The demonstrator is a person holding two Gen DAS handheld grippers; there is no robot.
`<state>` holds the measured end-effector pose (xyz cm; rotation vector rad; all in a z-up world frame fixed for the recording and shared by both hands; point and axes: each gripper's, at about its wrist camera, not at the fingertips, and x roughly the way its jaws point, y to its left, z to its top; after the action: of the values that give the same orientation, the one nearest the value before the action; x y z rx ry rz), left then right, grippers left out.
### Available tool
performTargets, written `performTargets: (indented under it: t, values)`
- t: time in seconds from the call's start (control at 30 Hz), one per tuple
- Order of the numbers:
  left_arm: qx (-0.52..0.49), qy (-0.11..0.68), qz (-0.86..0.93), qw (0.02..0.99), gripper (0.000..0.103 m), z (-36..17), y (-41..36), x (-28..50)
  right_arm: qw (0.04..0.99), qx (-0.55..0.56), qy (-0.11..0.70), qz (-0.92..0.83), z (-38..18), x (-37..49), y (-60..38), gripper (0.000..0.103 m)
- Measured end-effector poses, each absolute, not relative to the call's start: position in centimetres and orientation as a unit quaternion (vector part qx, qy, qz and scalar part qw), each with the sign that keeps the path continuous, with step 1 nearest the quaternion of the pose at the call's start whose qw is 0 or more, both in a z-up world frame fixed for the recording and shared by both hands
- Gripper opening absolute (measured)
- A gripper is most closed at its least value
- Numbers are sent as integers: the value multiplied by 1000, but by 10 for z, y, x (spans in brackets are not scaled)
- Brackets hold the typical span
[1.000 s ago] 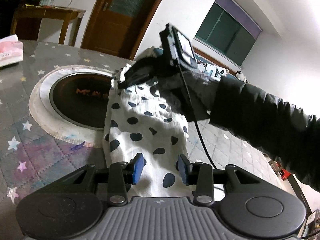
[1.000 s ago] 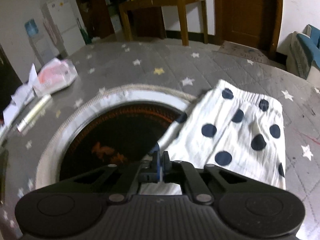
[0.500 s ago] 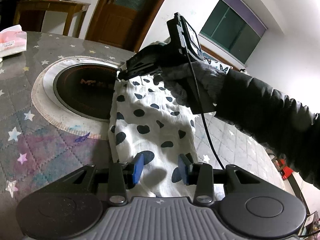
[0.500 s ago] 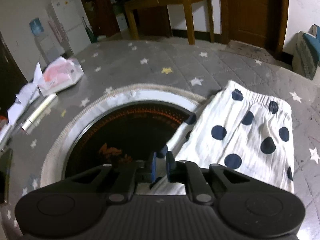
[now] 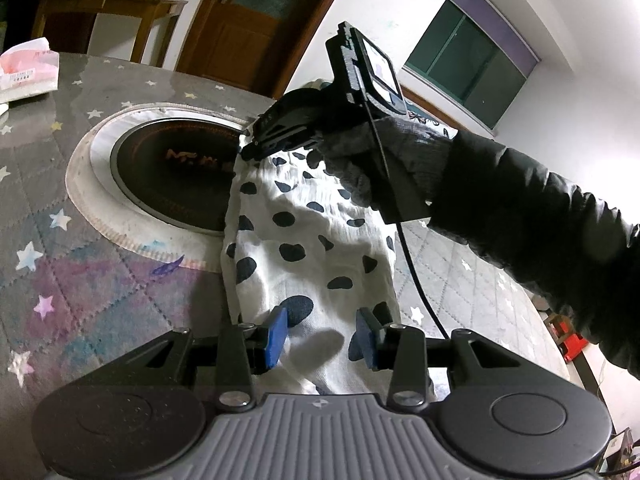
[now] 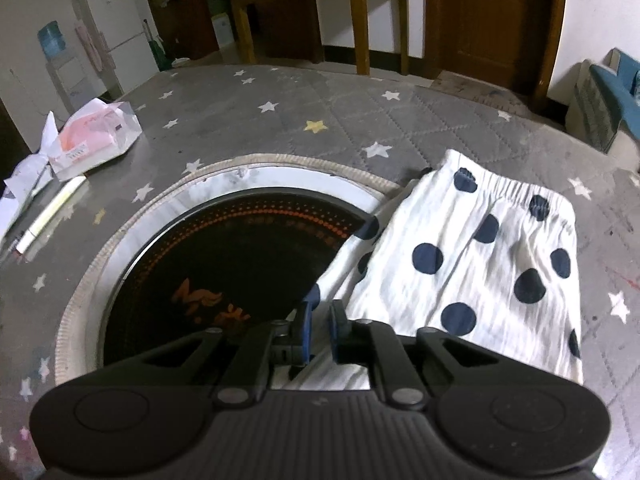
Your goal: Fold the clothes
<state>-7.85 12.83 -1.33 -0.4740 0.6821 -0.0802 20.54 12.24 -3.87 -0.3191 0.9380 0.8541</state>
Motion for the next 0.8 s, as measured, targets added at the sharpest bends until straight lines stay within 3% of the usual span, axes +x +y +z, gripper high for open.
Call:
performTargets:
  t: [0.1,0.53,0.8]
  values:
    - [-233,332,-38,913,41,-14,129,-80,798,-145,432,393,-38,205,122,1]
    - [-235,337,-30,911,41,-14,129,-84,789,-74,448,414,-44,216,124,0]
    - [-224,327,-28,917,41,-4,129,-86,778,-34,444,443,-15,215,84,10]
